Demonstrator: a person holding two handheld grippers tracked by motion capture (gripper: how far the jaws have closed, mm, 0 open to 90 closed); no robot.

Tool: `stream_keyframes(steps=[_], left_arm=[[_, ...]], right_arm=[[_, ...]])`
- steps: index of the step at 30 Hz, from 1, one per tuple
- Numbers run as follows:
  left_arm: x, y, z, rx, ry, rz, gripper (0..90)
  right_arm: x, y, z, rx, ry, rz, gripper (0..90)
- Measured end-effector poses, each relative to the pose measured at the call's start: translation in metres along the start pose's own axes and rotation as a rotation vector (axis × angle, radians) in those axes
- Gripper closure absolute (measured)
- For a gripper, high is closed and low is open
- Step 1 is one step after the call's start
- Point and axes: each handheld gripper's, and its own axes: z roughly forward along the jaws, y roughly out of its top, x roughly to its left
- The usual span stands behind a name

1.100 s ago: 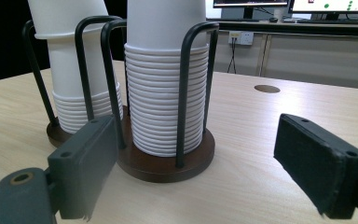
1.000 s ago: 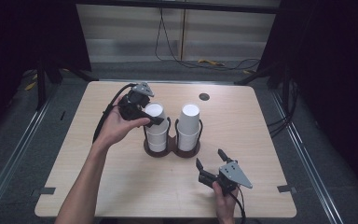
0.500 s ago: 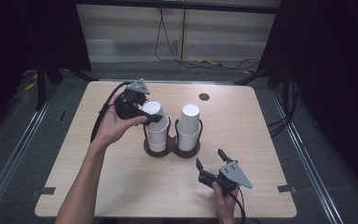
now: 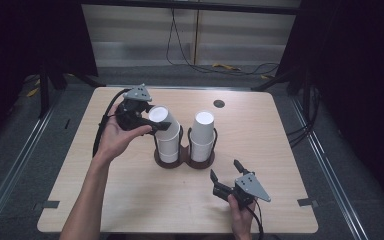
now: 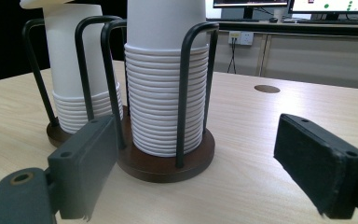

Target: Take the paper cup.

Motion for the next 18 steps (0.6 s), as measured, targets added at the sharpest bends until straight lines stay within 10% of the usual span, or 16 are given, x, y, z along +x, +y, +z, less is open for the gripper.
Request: stream_keyframes(steps=[18], left_arm=[[-0.009,-0.011,-0.013,-0.129,-0.036,-0.038,32.9]], right_arm=[[0.000,0.000,0.000,0.001,0.001,0.000,13.3]])
